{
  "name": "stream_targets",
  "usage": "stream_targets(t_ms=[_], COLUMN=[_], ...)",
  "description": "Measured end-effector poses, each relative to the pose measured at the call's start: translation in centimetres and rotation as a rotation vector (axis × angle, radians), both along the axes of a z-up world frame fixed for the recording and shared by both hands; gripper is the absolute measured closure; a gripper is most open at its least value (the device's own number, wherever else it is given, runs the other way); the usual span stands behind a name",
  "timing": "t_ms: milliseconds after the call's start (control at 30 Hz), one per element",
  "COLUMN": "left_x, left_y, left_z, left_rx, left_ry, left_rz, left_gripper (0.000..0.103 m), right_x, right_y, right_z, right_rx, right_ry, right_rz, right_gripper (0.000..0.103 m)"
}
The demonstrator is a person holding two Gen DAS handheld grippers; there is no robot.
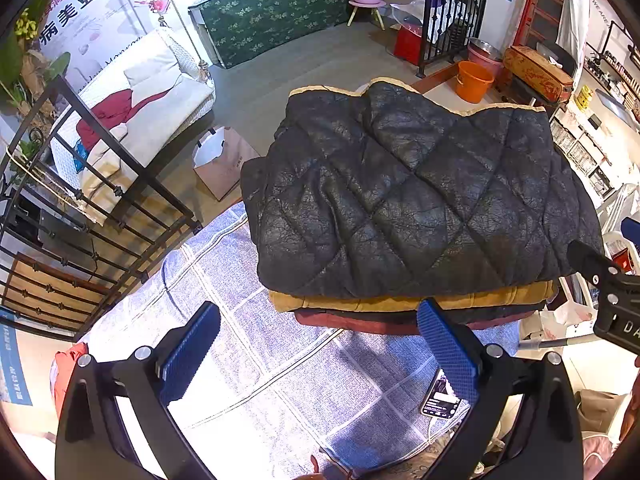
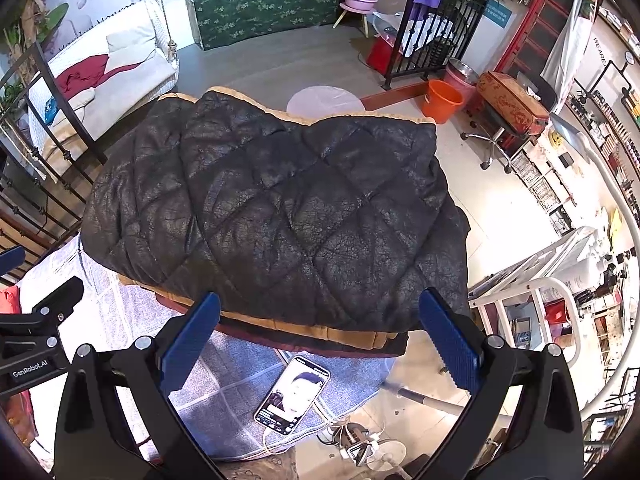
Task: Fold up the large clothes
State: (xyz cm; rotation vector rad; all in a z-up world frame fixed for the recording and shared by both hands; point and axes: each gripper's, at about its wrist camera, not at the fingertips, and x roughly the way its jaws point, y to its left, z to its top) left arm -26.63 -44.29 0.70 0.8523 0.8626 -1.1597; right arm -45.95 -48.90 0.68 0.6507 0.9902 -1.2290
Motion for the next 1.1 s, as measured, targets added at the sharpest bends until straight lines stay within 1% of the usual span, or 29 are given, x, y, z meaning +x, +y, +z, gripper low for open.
stream_targets(t_ms=[600, 1100], left_x=[-0.01, -0.28], left_y=[0.1, -0.17], left_z=[0.0, -0.09], left_rx=[-0.003, 0.0], left_ry=[0.005, 0.005], left_rz=[0.001, -0.003], left_gripper=[0.006, 0.006], right_x=[-0.46, -0.71], right_y=[0.41, 0.86], right_z=[0.11, -0.53], right_rx=[-0.001, 0.013], right_ry=[-0.005, -0.004], right_rz=[-0.008, -0.02], right_gripper=[0.005, 0.005])
